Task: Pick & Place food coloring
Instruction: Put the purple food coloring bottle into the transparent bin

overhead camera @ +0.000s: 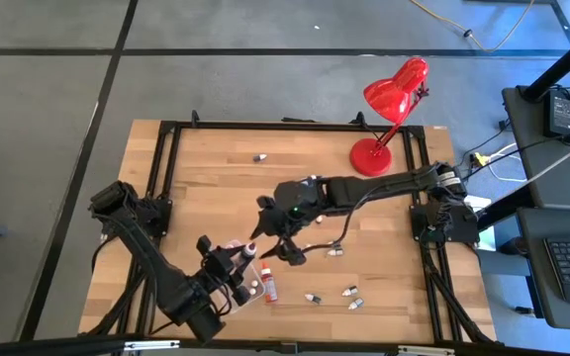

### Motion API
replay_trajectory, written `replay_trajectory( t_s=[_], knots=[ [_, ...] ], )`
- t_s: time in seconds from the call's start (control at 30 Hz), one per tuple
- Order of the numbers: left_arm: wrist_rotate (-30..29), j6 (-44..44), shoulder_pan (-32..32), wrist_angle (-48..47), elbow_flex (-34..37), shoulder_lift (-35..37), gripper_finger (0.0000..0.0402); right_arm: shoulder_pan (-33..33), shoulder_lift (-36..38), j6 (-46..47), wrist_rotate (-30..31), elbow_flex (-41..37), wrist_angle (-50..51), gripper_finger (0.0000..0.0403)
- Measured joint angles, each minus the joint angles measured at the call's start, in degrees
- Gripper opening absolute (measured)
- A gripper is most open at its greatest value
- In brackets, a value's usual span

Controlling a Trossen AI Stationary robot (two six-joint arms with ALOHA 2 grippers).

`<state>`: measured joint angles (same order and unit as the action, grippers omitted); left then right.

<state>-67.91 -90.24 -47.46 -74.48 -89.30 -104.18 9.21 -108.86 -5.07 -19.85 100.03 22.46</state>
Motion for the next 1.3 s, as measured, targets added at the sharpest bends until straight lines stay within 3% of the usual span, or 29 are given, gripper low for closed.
replay_trajectory(
  t_s=[0.5,0.87,1.3],
  knots=[
    [-6.2,0.1,0.0,0.8,0.0,0.0,0.0143,0.0,-1.0,1.6,1.2,0.0,-4.2,0.0252],
    [-6.3,0.4,0.0,1.0,0.0,0.0,0.0143,0.0,-1.0,0.2,1.2,0.0,-4.6,0.0119],
    [-4.3,1.5,0.1,1.1,0.0,0.0,0.0177,0.0,-0.9,0.1,1.6,0.0,-3.1,0.0119]
  ],
)
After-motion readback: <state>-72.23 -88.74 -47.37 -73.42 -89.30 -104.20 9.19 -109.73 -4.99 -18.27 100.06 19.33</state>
